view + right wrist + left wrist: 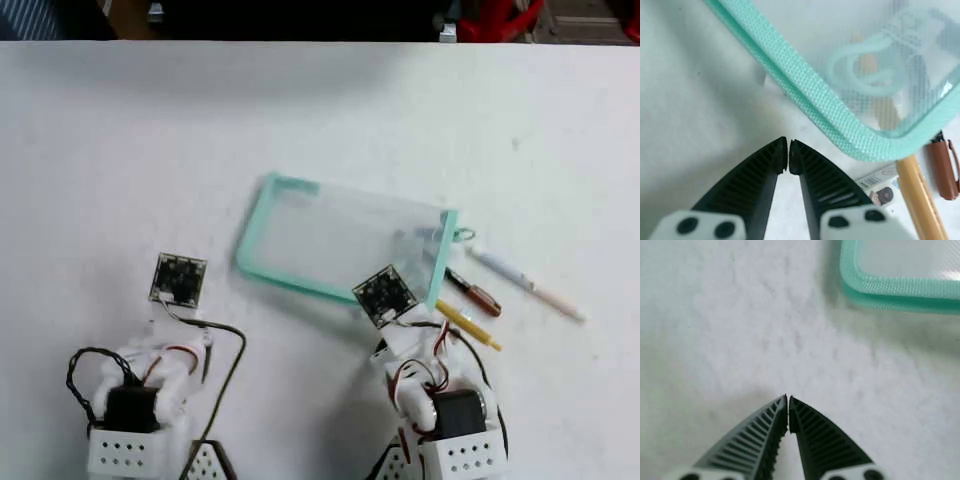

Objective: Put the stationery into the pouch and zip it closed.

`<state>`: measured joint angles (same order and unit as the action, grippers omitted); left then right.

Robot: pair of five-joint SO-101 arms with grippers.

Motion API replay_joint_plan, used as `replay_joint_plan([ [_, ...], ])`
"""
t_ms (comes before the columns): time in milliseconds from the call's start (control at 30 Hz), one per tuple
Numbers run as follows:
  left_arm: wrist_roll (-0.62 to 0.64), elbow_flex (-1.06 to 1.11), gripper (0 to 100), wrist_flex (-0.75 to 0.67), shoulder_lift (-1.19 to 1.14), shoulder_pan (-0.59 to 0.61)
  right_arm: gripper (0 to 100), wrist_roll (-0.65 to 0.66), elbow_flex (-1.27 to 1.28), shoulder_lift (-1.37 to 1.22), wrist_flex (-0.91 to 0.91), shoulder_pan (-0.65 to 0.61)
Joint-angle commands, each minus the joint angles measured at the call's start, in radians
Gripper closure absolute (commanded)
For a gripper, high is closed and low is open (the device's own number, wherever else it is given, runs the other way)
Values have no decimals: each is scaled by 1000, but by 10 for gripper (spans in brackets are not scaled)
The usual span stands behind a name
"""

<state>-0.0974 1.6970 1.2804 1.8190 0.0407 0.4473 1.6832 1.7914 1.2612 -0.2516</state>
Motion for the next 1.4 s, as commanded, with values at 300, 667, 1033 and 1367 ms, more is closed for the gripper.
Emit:
replay_joint_plan([
  [300, -9, -5, 973, 8, 8, -5, 980, -2, 8, 8, 8, 7],
  [667, -9, -5, 974, 8, 8, -8, 980, -2, 8, 8, 8, 7],
  [1033, -8, -5, 973, 2, 8, -12, 978, -2, 8, 8, 8, 5],
  [1367, -12, -15, 975, -51, 8, -2, 978, -2, 8, 8, 1, 13],
])
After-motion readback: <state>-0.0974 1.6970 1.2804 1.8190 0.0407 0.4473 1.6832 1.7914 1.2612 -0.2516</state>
